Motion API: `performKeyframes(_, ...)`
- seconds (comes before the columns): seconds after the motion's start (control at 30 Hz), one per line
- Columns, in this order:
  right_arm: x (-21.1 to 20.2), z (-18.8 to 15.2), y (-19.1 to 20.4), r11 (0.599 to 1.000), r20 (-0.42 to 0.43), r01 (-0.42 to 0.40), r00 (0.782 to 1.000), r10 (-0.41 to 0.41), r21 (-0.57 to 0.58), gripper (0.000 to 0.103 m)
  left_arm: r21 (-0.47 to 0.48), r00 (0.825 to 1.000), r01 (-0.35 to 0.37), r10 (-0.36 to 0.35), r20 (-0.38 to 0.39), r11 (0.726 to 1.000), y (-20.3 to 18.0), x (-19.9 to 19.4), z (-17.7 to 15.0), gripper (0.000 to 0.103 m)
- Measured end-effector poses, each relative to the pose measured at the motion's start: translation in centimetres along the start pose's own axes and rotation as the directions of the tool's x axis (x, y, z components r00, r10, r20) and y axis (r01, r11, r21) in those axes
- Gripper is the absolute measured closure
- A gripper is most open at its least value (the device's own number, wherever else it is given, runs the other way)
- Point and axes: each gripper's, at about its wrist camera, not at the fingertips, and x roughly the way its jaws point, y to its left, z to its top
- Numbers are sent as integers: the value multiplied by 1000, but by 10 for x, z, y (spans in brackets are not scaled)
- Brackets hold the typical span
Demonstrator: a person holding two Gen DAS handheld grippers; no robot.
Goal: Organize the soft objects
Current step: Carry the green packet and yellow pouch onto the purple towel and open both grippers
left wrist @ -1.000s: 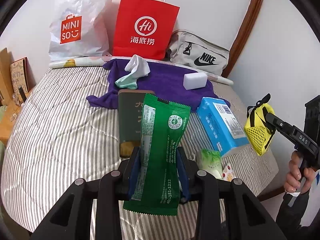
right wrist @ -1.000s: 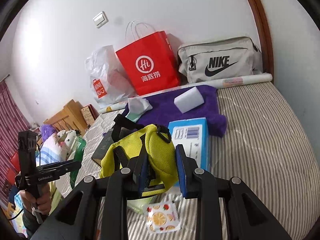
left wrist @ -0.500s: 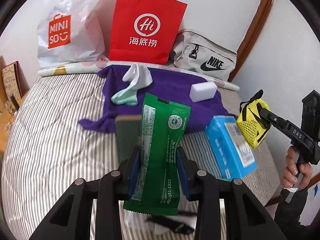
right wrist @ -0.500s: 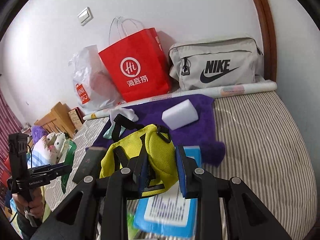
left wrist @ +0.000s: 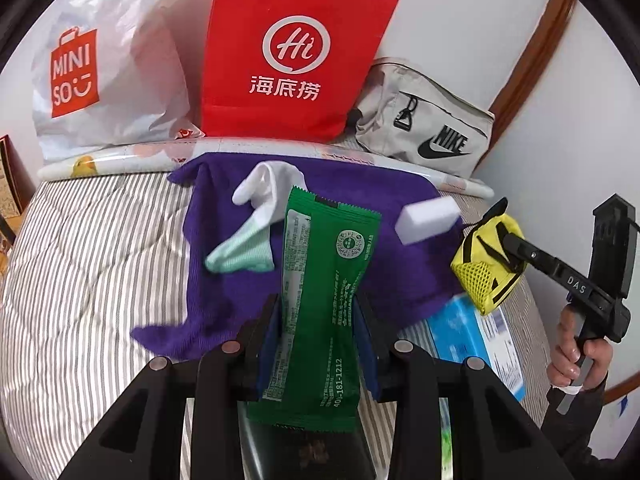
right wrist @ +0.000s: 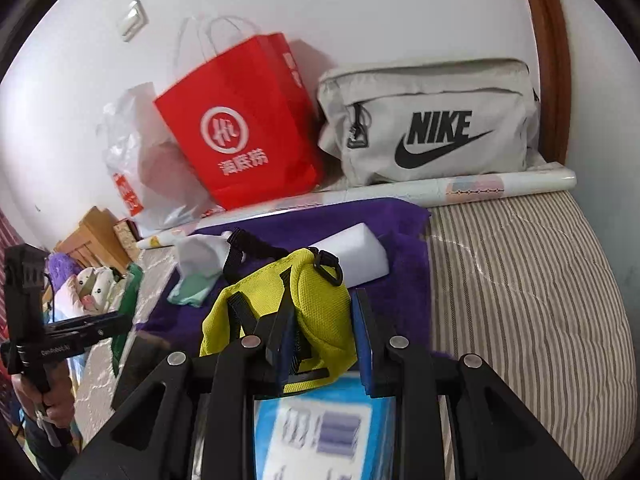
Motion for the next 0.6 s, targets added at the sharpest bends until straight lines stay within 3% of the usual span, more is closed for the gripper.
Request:
performKeyframes(0.37,48,12,-17,1000,-67,23,997,-23,6,76,-69,997,35,-39,-62,997,23,54,39,69)
performKeyframes(0.6,70,18,-16,999,-79,34,996,-35,-21,76,-62,992,23,-30,-123,998,29,89,48,69)
